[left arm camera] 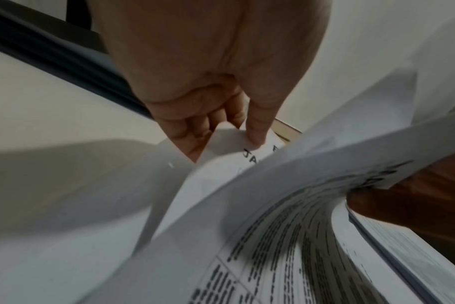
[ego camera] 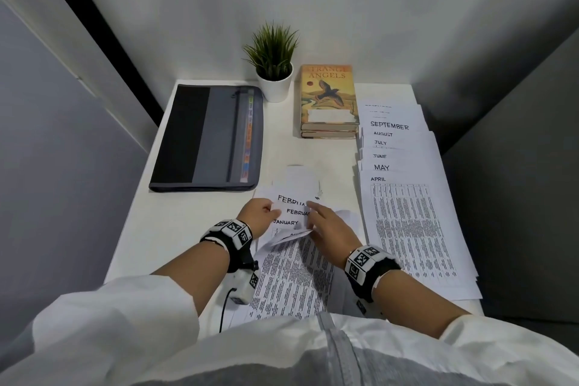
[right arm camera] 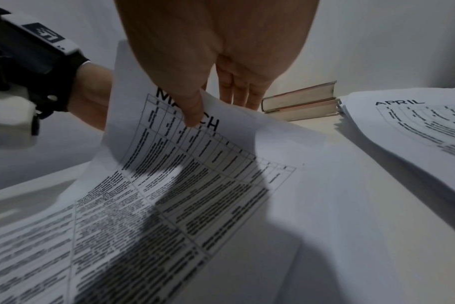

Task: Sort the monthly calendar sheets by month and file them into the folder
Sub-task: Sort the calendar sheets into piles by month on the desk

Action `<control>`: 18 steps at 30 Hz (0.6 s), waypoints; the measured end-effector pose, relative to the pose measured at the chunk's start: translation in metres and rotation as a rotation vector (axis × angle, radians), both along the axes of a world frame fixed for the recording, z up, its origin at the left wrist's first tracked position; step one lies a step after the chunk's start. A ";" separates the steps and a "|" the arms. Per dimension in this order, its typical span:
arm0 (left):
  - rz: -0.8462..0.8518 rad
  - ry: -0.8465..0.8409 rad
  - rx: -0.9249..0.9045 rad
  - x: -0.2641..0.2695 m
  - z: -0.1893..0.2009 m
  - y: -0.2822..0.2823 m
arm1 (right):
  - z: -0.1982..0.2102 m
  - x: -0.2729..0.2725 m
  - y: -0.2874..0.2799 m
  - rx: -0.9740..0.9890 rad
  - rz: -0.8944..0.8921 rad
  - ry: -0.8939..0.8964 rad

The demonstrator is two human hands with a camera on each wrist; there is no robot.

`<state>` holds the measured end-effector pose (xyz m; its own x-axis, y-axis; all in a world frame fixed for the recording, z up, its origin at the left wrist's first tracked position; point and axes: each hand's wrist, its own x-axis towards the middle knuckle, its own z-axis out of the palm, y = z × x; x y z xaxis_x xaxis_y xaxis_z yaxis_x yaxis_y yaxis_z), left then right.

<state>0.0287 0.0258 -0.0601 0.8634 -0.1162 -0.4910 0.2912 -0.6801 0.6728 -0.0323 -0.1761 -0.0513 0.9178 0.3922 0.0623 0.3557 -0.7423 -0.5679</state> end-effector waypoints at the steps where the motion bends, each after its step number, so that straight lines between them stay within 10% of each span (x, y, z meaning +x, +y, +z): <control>1: -0.003 -0.002 -0.001 0.000 0.000 0.002 | 0.000 0.001 0.000 0.015 0.005 0.001; 18: 0.076 0.022 -0.141 -0.012 -0.004 0.015 | -0.007 -0.009 -0.001 -0.031 0.023 0.074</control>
